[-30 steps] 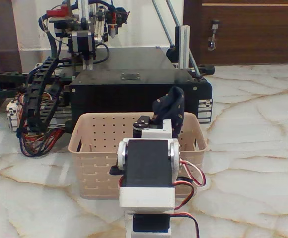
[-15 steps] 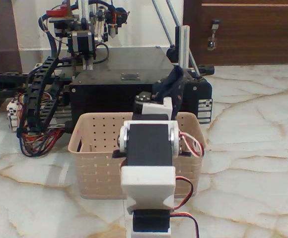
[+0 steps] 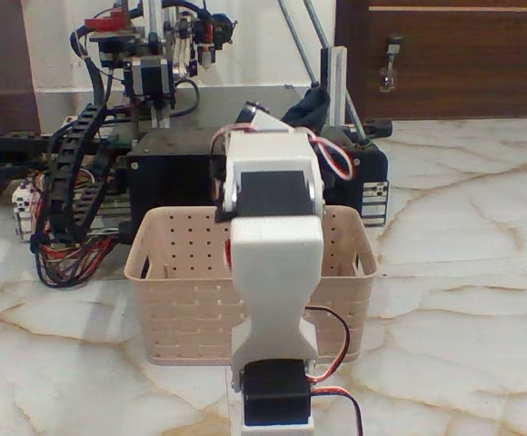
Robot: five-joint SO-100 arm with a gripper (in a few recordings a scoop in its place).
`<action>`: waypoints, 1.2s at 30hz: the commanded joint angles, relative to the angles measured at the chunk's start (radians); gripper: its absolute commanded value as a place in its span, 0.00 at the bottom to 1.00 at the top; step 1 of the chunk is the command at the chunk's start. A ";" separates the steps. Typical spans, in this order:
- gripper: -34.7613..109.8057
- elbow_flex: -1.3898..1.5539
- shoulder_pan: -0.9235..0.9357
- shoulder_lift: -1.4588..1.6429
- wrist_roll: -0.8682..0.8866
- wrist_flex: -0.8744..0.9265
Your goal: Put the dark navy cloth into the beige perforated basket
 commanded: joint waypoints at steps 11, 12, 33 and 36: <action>0.24 -0.538 0.002 -0.403 0.373 0.379; 0.24 -0.604 0.002 -0.453 0.402 0.405; 0.28 -0.827 0.023 -0.640 0.629 0.647; 0.28 -0.716 0.049 -0.607 0.569 0.713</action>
